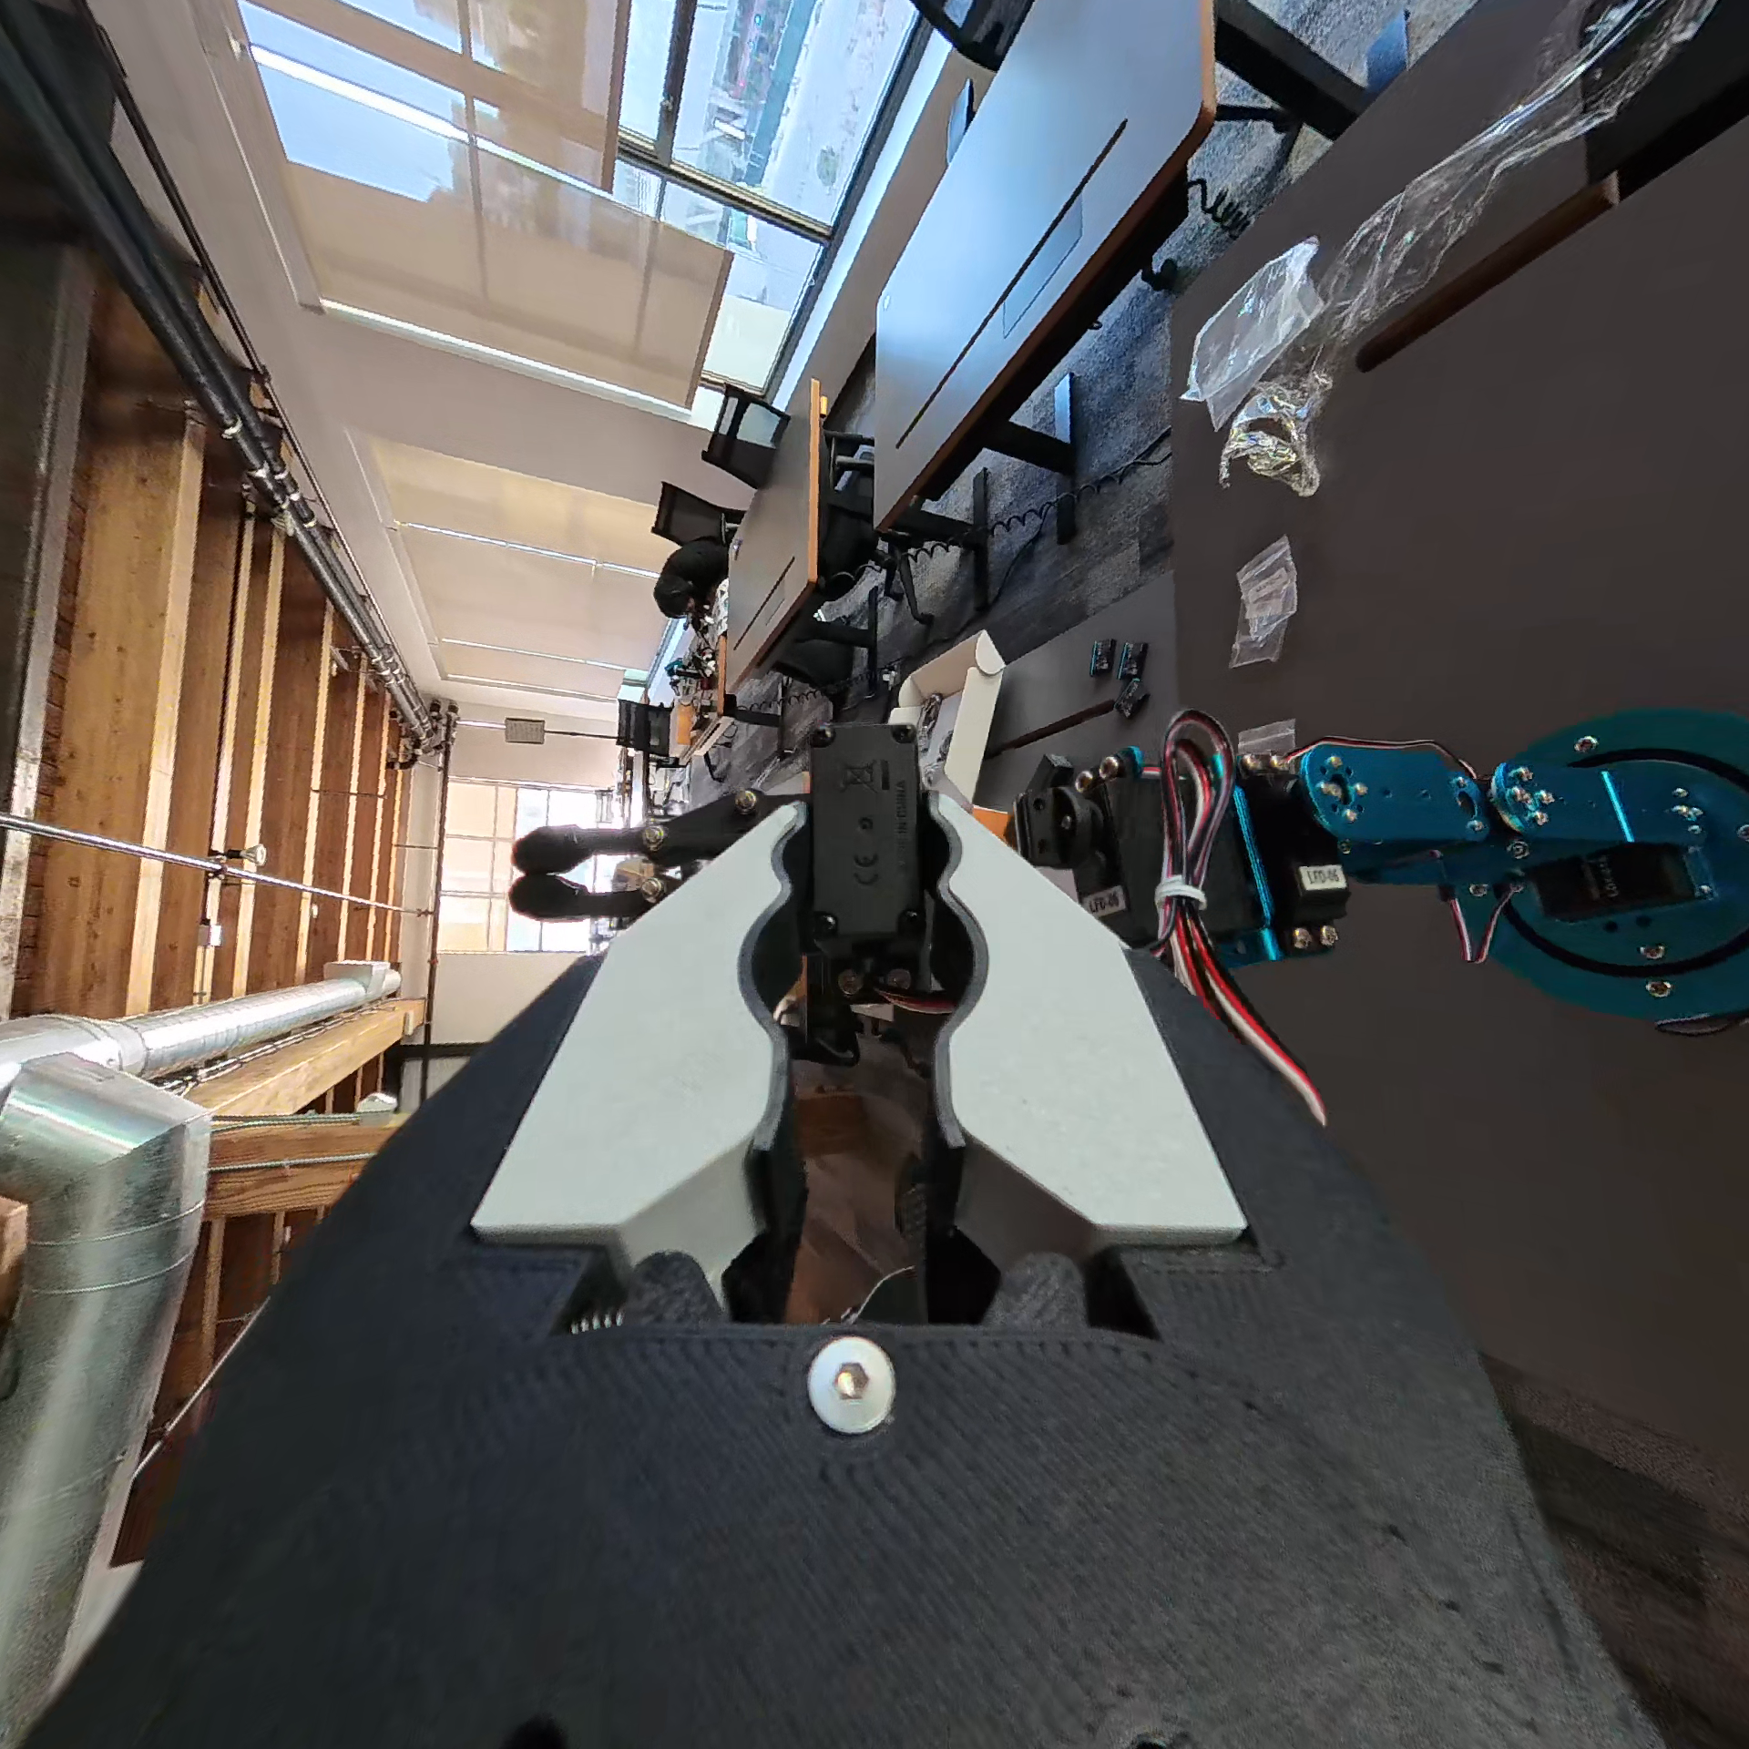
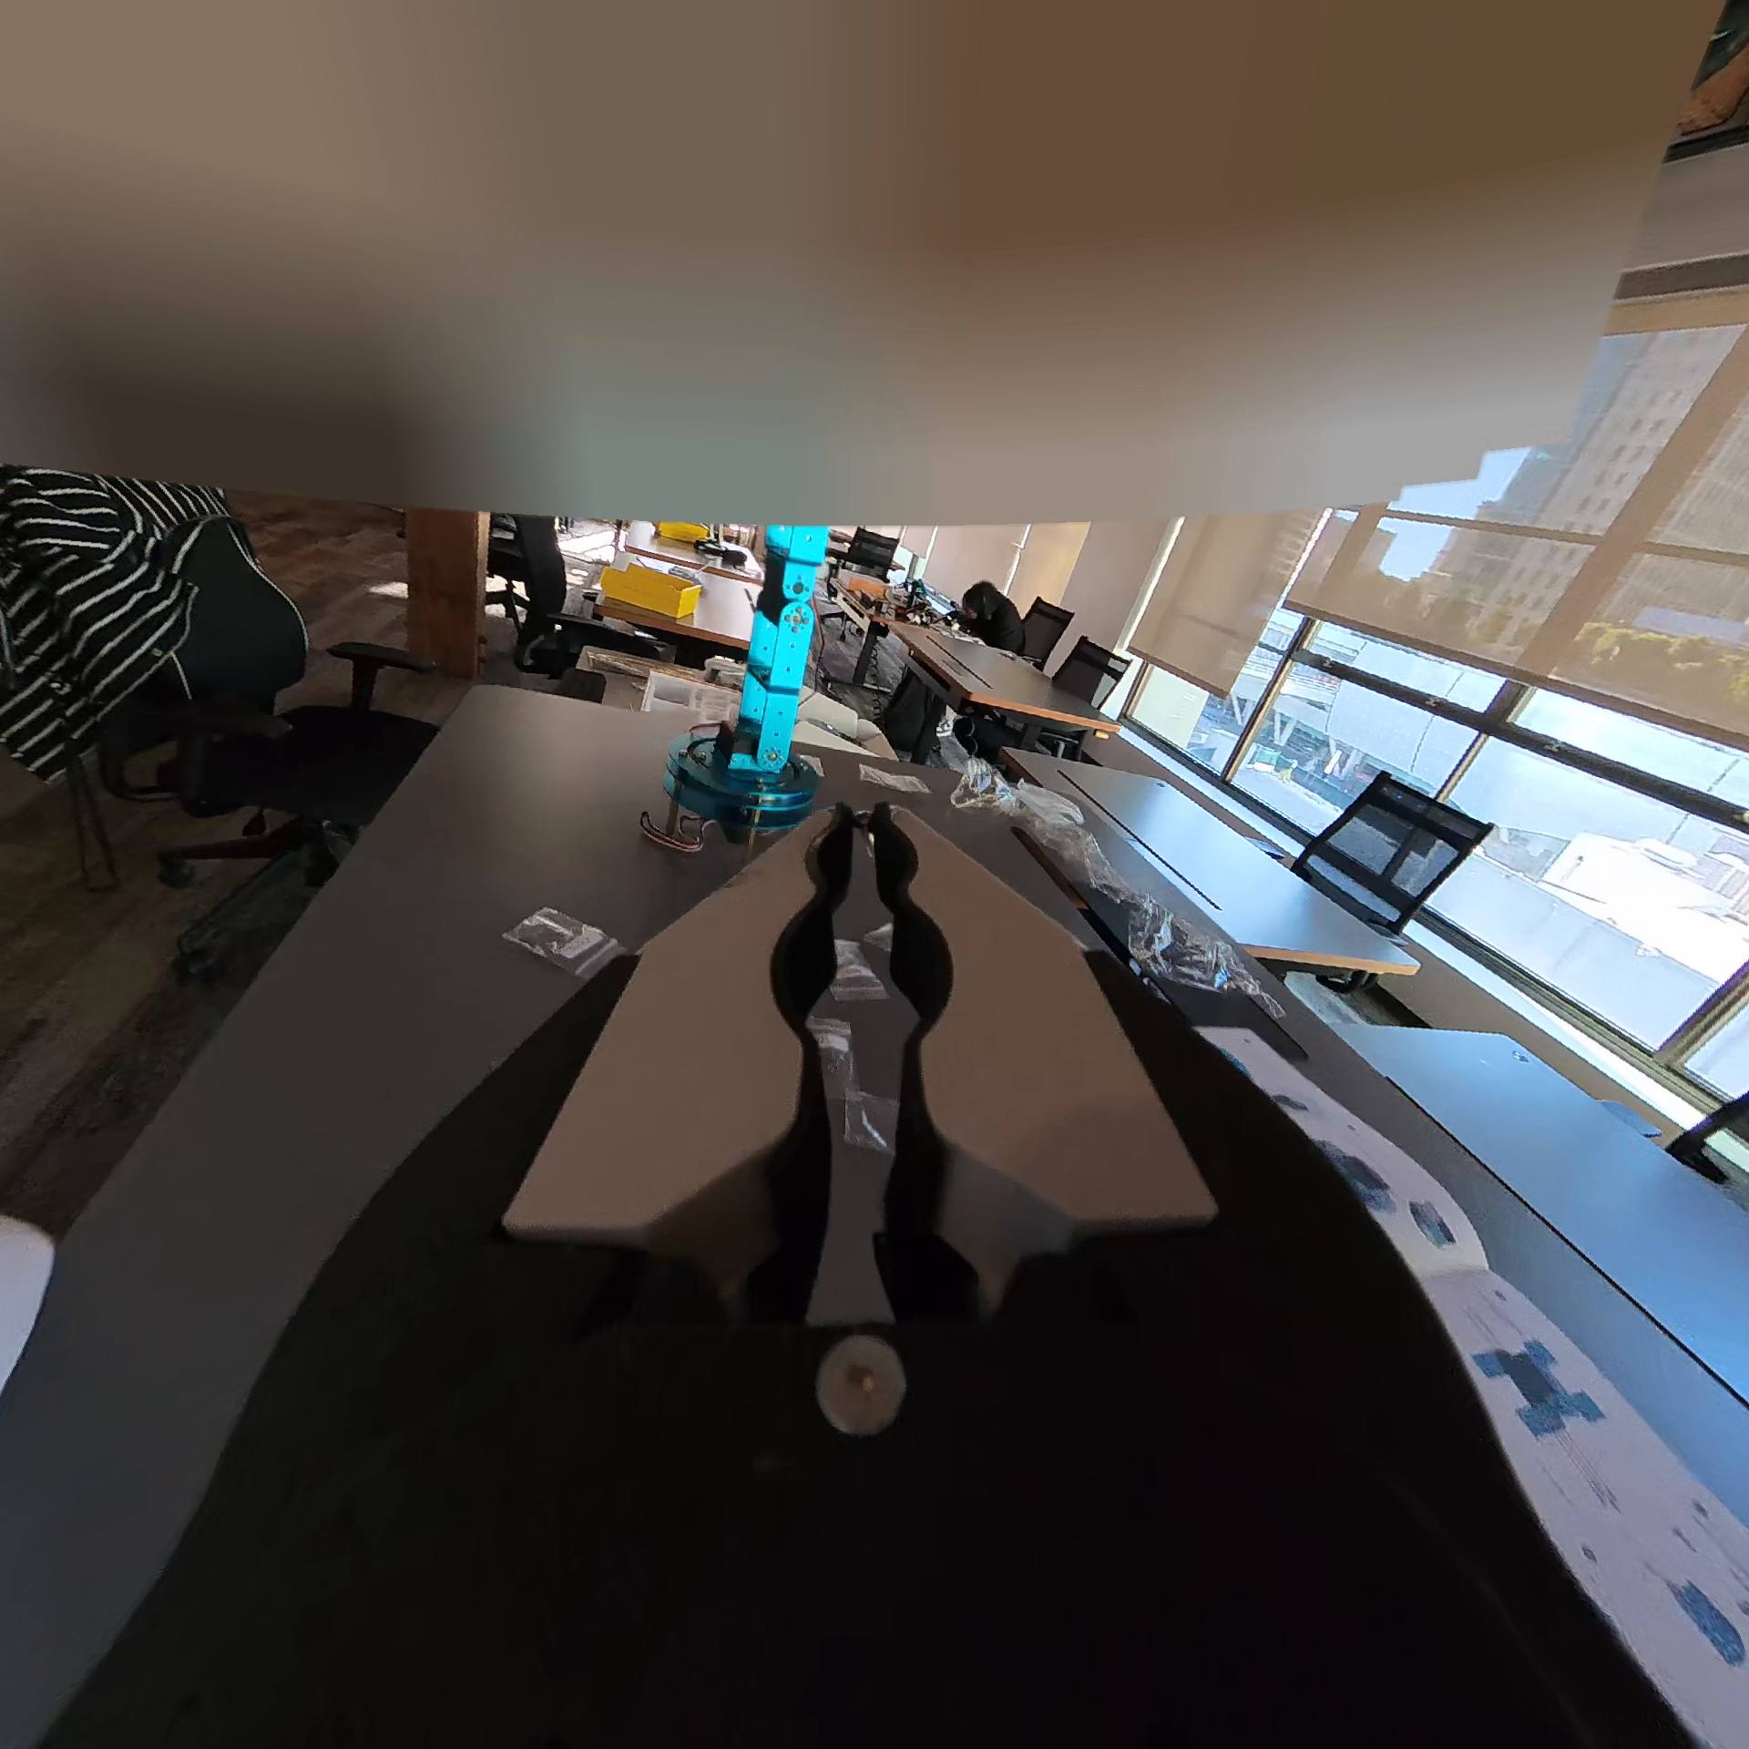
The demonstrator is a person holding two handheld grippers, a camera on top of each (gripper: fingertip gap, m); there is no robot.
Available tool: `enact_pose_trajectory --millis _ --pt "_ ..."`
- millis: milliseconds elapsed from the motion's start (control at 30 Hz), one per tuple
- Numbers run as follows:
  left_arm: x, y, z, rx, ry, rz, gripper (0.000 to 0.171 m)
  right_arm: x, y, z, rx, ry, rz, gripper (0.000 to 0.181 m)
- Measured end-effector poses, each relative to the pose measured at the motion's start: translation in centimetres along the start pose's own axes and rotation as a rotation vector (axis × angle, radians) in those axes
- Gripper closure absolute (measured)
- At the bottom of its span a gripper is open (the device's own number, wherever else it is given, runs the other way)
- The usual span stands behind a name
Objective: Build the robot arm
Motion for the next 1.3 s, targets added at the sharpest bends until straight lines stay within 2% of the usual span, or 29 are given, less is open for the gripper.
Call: enact_pose_trajectory --millis 267,633,1067,1300 --pt "-0.2 0.7 1.1 0.043 -0.011 0.005 0.15 -3.7 0.9 3.0 -0.086 0.061 -0.1 0.179" --pt "1.2 1.0 1.4 0.045 0.033 -0.046 0.15 -6.4 1.6 3.0 -0.091 0.094 -0.121 0.178" --pt "2.7 0.4 1.1 0.03 0.034 -0.068 0.15 -7.9 1.2 2.9 -0.088 0.13 -0.177 0.178" --pt "2.6 0.7 1.5 0.027 0.015 -0.06 0.15 -8.0 0.9 3.0 -0.091 0.128 -0.196 0.178"
Point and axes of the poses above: each gripper's, where its closed fingertips meet, z back along the fingers, x out of its top, y = z × x across the jaws, the point moved 8 cm from there along z, back along the fingers, and after that the axes turned 8 degrees about -z, right-handed, at the moved point
